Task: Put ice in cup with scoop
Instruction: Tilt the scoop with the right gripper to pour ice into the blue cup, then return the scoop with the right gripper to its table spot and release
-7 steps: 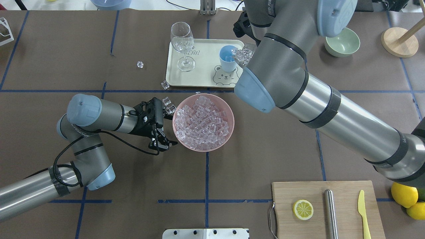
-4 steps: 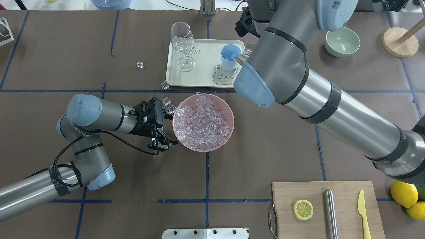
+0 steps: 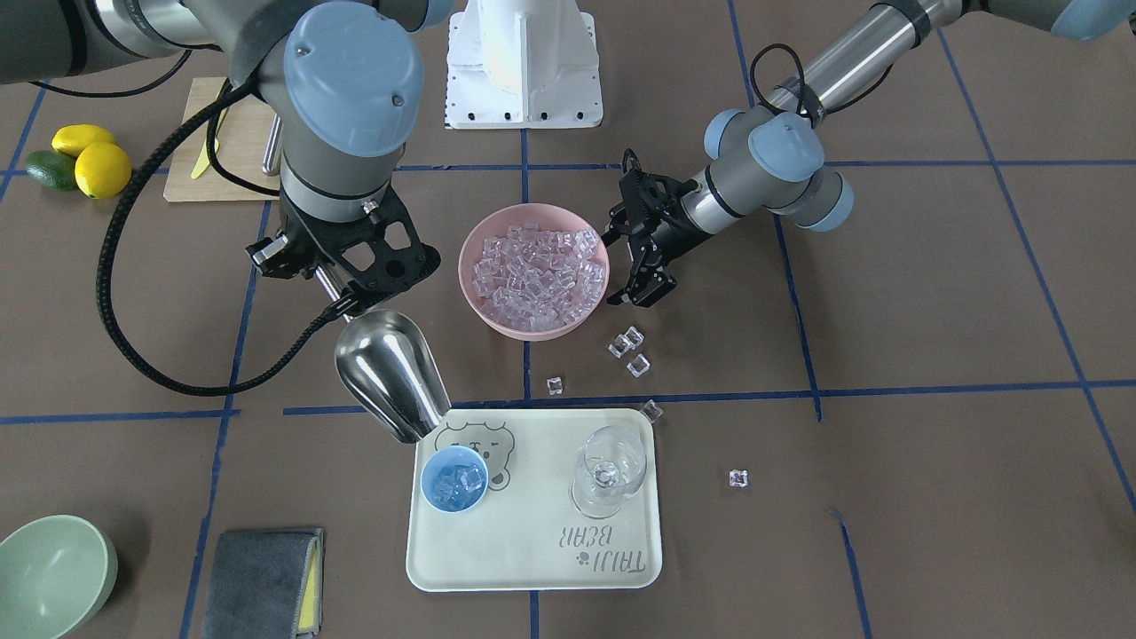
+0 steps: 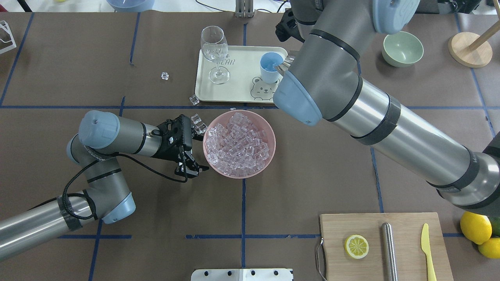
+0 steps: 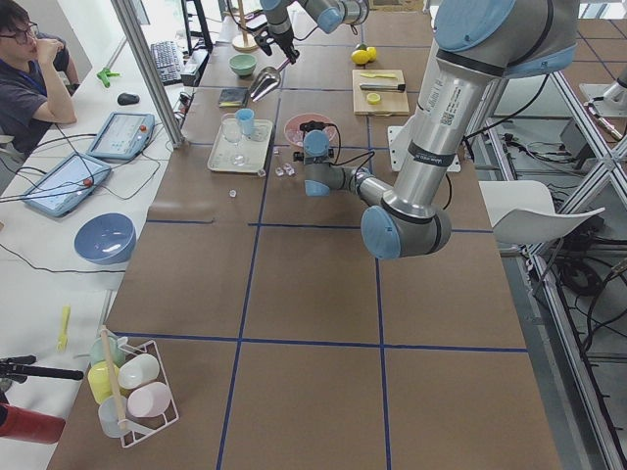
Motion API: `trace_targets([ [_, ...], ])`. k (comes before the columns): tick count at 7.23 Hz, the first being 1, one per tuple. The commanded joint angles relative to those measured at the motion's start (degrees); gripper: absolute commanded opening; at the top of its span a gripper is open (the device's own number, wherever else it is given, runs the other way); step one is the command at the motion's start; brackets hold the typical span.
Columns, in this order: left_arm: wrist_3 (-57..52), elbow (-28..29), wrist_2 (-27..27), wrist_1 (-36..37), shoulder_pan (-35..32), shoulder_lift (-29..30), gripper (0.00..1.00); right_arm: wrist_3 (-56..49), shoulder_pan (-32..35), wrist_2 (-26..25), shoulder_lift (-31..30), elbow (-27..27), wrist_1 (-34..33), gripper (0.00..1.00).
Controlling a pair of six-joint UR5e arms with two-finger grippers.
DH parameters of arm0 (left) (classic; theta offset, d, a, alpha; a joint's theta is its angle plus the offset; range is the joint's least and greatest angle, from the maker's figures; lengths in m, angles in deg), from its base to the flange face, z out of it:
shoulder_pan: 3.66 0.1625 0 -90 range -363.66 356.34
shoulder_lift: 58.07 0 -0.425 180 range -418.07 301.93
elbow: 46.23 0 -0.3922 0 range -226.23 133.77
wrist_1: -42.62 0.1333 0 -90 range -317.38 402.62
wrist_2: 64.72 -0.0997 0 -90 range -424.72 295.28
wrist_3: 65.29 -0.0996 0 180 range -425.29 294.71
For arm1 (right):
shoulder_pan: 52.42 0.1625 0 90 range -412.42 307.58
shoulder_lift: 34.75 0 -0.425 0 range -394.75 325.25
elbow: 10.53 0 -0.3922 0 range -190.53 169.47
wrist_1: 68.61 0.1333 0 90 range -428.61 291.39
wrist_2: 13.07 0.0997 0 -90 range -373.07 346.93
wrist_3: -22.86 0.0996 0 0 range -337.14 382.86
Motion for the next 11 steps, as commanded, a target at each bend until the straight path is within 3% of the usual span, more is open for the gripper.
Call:
trace_targets([
  [1,0.0,0.0,0.0,0.0,0.0,0.0,1.0,0.0,0.0,0.3,0.1,0.0,0.1,0.0],
  [3,0.0,0.0,0.0,0.0,0.0,0.0,1.0,0.0,0.2,0.7,0.1,0.0,0.2,0.0],
  [6,0.0,0.0,0.0,0.0,0.0,0.0,1.0,2.0,1.8,5.8,-1.6,1.6,0.7,0.0],
  [9,0.0,0.0,0.0,-0.1,0.0,0.0,1.0,16.2,2.1,8.9,-16.4,17.3,8.1,0.0],
  [11,0.0,0.0,0.0,-0.1,0.0,0.1,1.0,27.0,2.3,12.2,-23.2,23.3,10.1,0.0],
])
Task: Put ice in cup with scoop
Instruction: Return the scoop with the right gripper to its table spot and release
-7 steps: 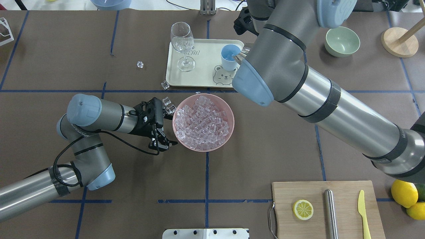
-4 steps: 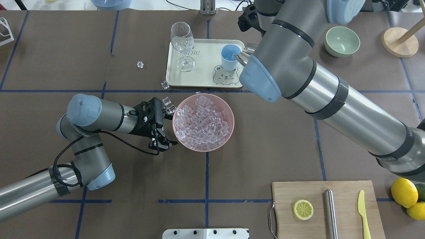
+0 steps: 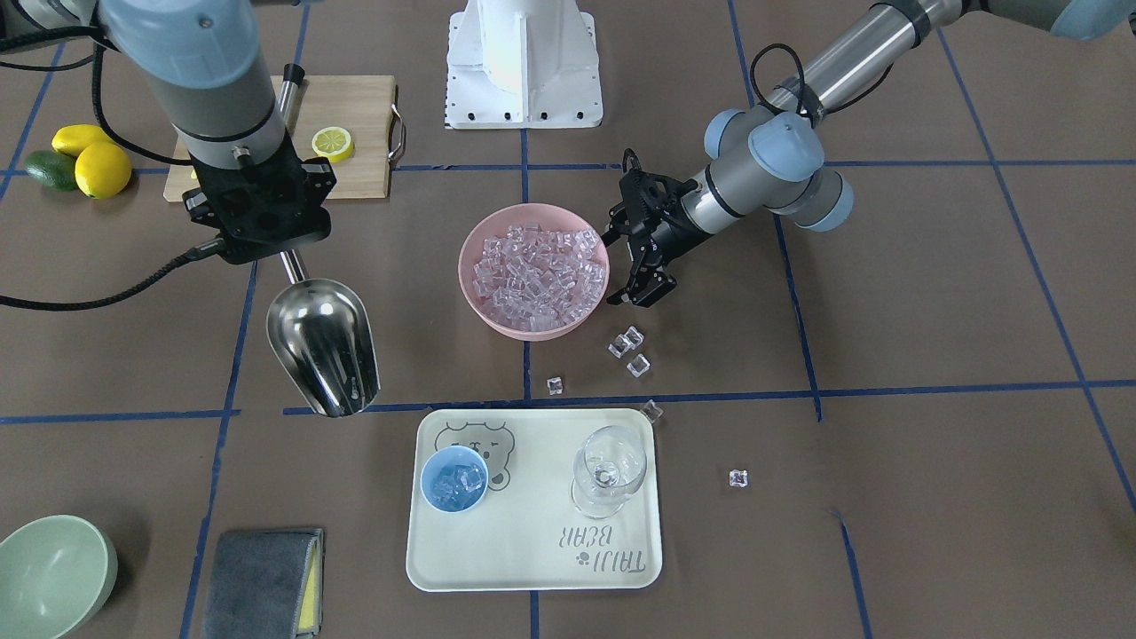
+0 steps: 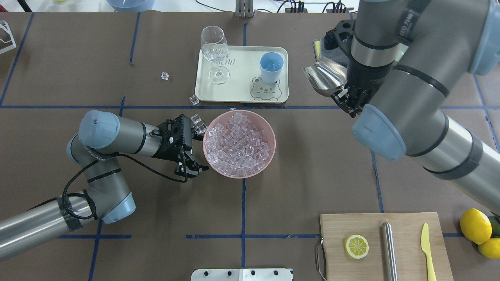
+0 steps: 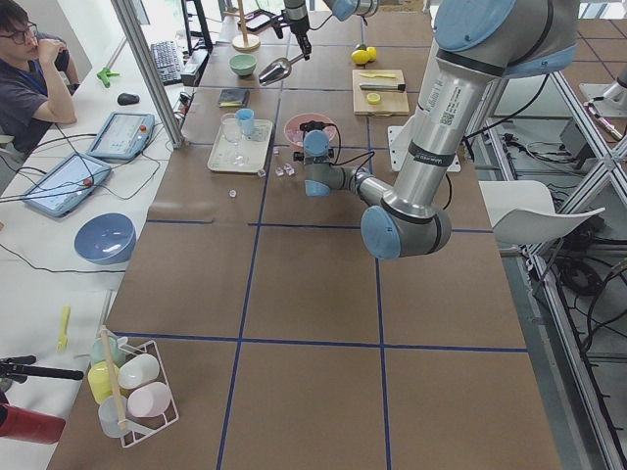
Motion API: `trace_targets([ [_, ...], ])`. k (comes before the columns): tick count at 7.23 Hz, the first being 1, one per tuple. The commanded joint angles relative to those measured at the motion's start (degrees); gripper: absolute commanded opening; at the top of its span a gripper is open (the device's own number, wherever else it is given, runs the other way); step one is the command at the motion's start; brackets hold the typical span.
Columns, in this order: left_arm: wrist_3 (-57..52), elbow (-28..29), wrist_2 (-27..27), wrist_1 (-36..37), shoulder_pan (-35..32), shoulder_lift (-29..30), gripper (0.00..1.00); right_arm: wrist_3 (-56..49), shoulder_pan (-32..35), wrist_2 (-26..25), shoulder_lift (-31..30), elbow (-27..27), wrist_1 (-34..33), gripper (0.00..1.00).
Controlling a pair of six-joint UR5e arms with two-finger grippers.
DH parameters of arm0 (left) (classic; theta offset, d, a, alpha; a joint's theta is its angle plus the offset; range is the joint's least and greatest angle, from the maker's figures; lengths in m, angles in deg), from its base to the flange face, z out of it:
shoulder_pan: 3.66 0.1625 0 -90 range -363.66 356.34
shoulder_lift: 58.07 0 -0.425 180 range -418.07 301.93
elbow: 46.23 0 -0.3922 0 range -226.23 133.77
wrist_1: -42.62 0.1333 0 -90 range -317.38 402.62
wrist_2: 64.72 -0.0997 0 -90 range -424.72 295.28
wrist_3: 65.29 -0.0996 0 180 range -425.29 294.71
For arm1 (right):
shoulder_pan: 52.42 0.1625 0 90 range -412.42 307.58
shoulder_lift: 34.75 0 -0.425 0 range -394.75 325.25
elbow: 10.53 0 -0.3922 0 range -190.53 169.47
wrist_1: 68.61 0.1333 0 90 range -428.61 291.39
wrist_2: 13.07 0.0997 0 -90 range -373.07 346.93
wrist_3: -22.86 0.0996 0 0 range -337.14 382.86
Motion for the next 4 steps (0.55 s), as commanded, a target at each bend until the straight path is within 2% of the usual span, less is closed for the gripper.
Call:
trace_targets([
  [1,0.0,0.0,0.0,0.0,0.0,0.1,1.0,13.8,0.1,1.4,-8.5,8.6,1.4,0.0],
  [2,0.0,0.0,0.0,0.0,0.0,0.1,1.0,17.1,0.0,1.3,-12.2,12.0,1.4,0.0],
  [3,0.0,0.0,0.0,0.0,0.0,0.1,1.0,18.3,-0.2,1.3,-15.8,13.4,4.8,0.0],
  [4,0.0,0.0,0.0,0.0,0.0,0.1,1.0,18.8,-1.3,0.8,-21.6,13.4,13.1,0.0],
])
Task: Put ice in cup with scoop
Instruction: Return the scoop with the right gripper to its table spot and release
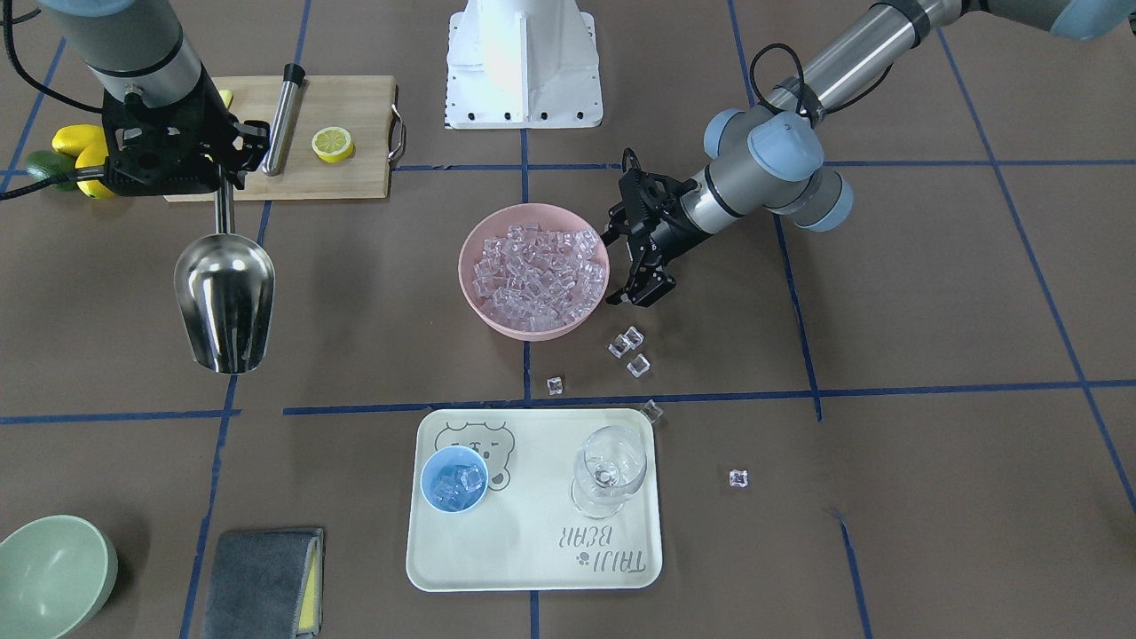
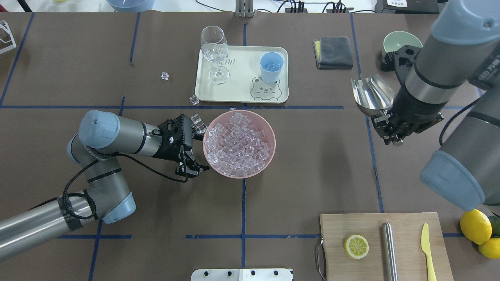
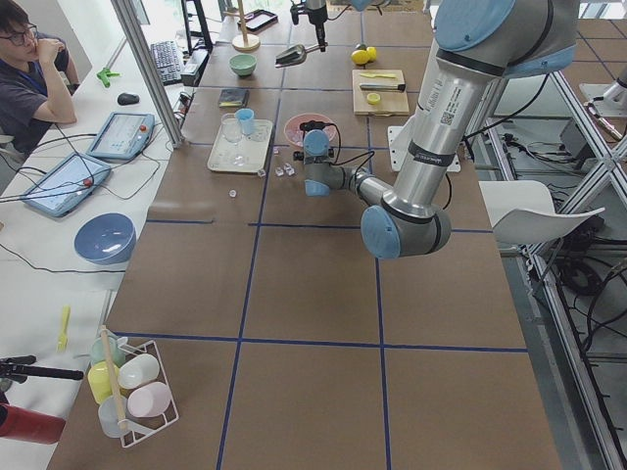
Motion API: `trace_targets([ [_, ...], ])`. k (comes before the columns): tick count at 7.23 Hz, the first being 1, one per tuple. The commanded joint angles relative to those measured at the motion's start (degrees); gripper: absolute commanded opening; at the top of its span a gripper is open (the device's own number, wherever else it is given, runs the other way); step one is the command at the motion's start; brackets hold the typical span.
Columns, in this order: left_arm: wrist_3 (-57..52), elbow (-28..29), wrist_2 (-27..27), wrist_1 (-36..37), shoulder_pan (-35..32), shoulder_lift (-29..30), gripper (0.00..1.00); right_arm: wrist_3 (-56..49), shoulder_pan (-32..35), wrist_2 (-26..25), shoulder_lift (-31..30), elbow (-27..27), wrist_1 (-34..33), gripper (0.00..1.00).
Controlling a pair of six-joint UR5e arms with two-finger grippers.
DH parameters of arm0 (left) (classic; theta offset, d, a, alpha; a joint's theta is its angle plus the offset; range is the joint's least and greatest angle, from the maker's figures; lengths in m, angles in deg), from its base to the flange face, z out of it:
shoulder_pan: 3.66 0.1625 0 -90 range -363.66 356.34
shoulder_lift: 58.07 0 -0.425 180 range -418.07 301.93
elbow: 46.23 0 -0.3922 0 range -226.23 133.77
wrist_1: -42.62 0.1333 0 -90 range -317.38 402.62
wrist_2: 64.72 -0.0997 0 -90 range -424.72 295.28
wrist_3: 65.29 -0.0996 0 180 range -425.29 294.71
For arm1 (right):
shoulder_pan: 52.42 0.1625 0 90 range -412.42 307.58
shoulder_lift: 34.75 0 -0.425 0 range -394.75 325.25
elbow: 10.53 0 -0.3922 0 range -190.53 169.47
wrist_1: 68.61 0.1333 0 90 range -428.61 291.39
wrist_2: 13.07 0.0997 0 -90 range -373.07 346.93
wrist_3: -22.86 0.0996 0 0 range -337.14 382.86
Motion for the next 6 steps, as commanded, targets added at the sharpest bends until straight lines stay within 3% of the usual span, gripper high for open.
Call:
trace_targets([
  [1,0.0,0.0,0.0,0.0,0.0,0.0,1.0,6.9,-1.9,-0.3,-12.6,0.8,18.7,0.0],
  [3,0.0,0.0,0.0,0.0,0.0,0.0,1.0,18.2,-8.3,-4.9,-21.9,-0.3,34.9,0.0],
  [4,0.0,0.0,0.0,0.0,0.0,0.0,1.0,21.5,-10.1,-5.8,-23.8,-2.3,41.3,0.0],
  [6,0.0,0.0,0.0,0.0,0.0,0.0,1.0,24.2,-12.4,-8.0,-27.5,-6.4,49.5,0.0],
])
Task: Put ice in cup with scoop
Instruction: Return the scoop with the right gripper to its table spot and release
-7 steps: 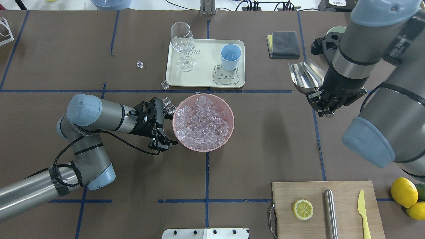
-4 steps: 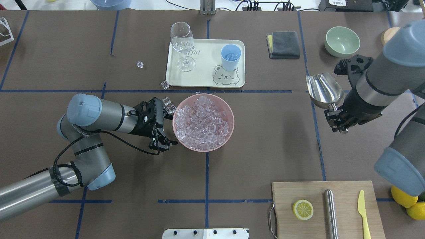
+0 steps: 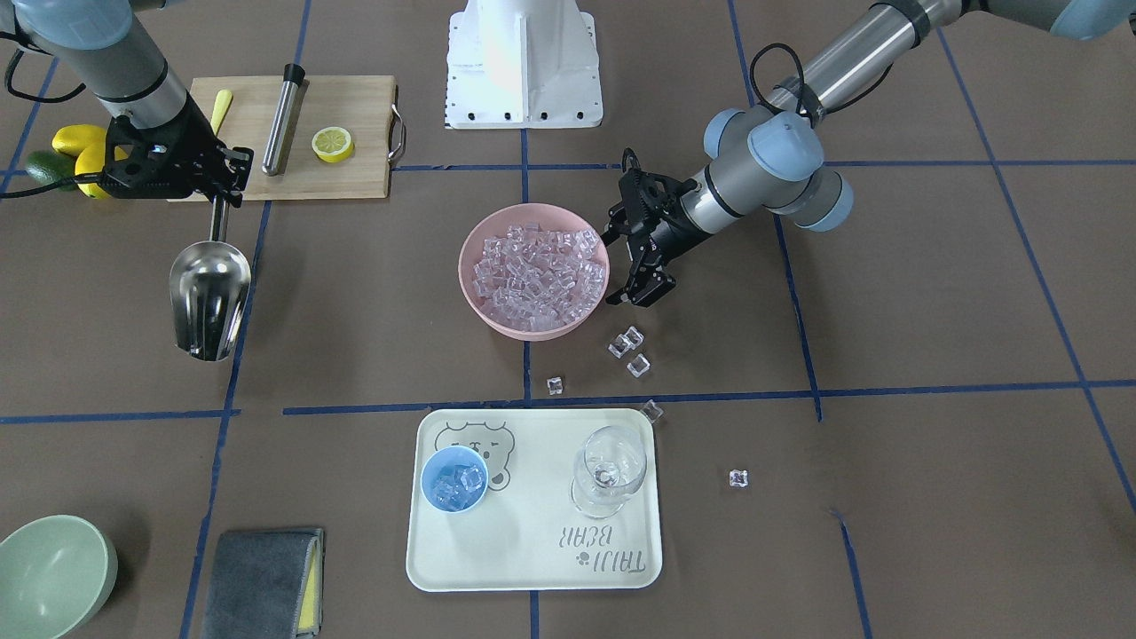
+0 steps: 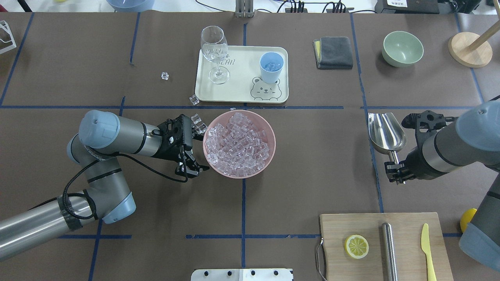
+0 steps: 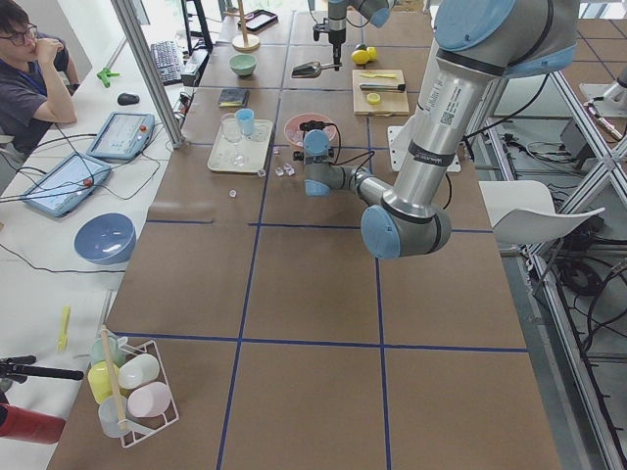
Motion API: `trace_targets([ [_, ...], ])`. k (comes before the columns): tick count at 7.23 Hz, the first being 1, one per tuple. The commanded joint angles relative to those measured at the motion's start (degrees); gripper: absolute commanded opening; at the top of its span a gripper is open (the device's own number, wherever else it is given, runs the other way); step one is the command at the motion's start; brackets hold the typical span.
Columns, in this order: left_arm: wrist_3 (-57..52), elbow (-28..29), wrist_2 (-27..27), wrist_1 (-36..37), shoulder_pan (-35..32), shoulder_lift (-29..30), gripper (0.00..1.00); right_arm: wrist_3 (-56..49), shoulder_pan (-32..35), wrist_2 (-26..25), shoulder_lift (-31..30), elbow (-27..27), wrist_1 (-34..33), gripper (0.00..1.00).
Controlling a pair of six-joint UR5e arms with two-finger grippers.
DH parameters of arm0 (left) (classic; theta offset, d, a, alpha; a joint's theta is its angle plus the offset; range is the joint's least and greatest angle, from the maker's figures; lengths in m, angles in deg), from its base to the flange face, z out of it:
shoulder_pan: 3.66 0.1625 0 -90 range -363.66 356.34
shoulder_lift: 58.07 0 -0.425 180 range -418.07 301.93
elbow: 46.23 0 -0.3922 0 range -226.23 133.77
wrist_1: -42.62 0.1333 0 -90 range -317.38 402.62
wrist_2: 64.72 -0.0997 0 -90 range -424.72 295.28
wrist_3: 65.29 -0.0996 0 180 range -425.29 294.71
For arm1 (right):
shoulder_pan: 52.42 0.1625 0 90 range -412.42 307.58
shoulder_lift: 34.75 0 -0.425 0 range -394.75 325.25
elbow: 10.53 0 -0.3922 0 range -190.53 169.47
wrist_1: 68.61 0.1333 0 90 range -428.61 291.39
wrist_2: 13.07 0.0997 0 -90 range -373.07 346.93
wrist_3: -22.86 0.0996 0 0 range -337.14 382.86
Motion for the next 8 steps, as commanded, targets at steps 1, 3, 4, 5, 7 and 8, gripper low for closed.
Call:
trace_targets([
  [1,0.0,0.0,0.0,0.0,0.0,0.0,1.0,2.7,-2.5,-2.5,-5.8,-3.6,11.7,0.0],
  [3,0.0,0.0,0.0,0.0,0.0,0.0,1.0,8.4,-6.5,-5.8,-6.4,-4.2,14.6,0.0],
  [4,0.0,0.0,0.0,0.0,0.0,0.0,1.0,8.5,-7.3,-6.8,-6.2,-4.2,14.6,0.0],
  [5,0.0,0.0,0.0,0.0,0.0,0.0,1.0,8.0,-7.9,-7.0,-6.1,-4.5,14.6,0.0],
  [7,0.0,0.0,0.0,0.1,0.0,0.0,1.0,7.5,-8.0,-7.1,-5.4,-4.7,14.5,0.99],
  [8,0.0,0.0,0.0,0.0,0.0,0.0,1.0,7.5,-8.0,-7.2,-5.3,-4.7,14.5,1.0],
])
